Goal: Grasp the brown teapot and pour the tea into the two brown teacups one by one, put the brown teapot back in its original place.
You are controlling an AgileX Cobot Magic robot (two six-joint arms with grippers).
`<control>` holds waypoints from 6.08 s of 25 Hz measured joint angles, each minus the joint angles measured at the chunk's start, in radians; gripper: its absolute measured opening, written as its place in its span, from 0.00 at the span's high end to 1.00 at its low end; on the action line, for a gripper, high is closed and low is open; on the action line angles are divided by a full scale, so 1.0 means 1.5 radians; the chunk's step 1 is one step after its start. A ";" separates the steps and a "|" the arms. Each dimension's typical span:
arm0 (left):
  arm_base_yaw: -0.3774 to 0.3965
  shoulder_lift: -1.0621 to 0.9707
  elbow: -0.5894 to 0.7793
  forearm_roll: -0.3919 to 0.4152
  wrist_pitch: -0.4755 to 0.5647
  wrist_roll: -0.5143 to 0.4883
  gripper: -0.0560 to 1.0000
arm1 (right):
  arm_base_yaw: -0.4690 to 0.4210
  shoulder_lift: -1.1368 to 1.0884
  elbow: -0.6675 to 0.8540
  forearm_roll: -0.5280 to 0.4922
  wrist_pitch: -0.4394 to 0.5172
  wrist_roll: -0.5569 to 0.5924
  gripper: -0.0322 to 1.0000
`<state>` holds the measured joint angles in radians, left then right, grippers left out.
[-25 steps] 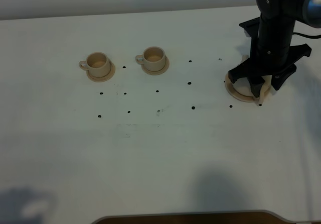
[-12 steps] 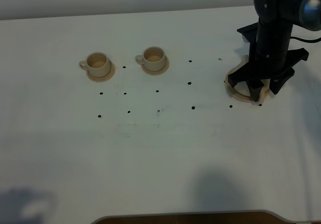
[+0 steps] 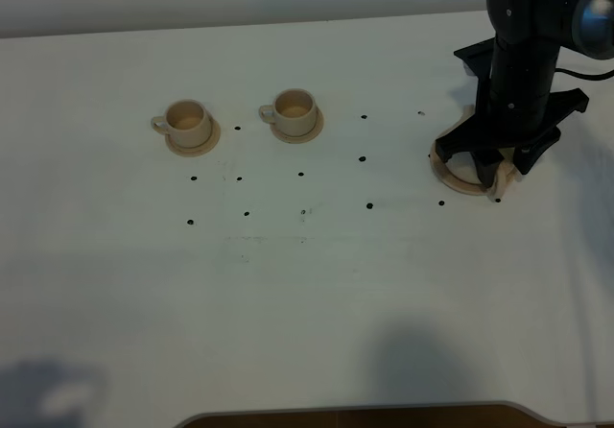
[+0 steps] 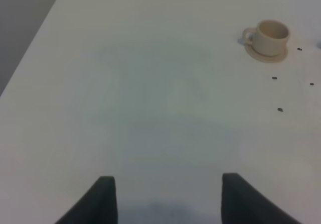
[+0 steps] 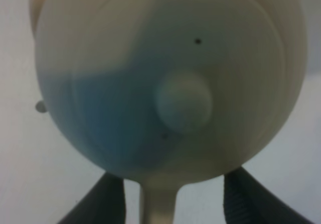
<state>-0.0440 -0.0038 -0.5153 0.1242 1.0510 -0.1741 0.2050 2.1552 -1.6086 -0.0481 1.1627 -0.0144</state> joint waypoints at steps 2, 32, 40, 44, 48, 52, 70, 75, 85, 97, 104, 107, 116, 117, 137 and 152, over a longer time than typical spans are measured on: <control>0.000 0.000 0.000 0.000 0.000 0.000 0.47 | 0.000 0.000 0.000 0.000 0.000 0.000 0.55; 0.000 0.000 0.000 0.000 0.000 0.000 0.47 | -0.001 0.000 0.000 0.000 -0.005 -0.025 0.86; 0.000 0.000 0.000 0.000 0.000 0.000 0.47 | -0.001 -0.012 -0.001 0.018 -0.008 -0.036 0.86; 0.000 0.000 0.000 0.000 0.000 0.000 0.47 | -0.001 -0.016 -0.002 0.020 -0.015 -0.040 0.86; 0.000 0.000 0.000 0.000 0.000 0.000 0.47 | -0.001 -0.022 -0.002 0.023 -0.025 -0.040 0.86; 0.000 0.000 0.000 0.000 0.000 0.000 0.47 | -0.001 -0.031 -0.002 0.032 -0.032 -0.041 0.86; 0.000 0.000 0.000 0.000 0.000 0.000 0.47 | 0.106 -0.050 -0.004 -0.063 -0.238 -0.087 0.86; 0.000 0.000 0.000 0.000 0.000 0.000 0.47 | 0.117 -0.032 -0.047 -0.076 -0.238 -0.127 0.86; 0.000 0.000 0.000 0.000 0.000 0.000 0.47 | 0.173 0.077 -0.208 -0.190 -0.158 -0.205 0.86; 0.000 0.000 0.000 0.000 0.000 0.000 0.47 | 0.220 0.109 -0.217 -0.317 -0.146 -0.272 0.86; 0.000 0.000 0.000 0.000 0.000 0.000 0.47 | 0.233 0.115 -0.217 -0.383 -0.140 -0.282 0.86; 0.000 0.000 0.000 0.000 0.000 0.000 0.47 | 0.239 0.122 -0.217 -0.414 -0.125 -0.287 0.86; 0.000 0.000 0.000 0.000 0.000 0.000 0.47 | 0.257 0.137 -0.217 -0.488 -0.112 -0.289 0.86; 0.000 0.000 0.000 0.000 0.000 0.000 0.47 | 0.257 0.137 -0.217 -0.490 -0.112 -0.289 0.86; 0.000 0.000 0.000 0.000 0.000 0.000 0.47 | 0.281 0.139 -0.217 -0.584 -0.121 -0.344 0.86; 0.000 0.000 0.000 0.000 0.000 0.000 0.47 | 0.285 0.139 -0.217 -0.633 -0.131 -0.407 0.86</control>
<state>-0.0440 -0.0038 -0.5153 0.1242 1.0510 -0.1741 0.6322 2.3635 -1.9336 -0.9973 0.9668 -0.6247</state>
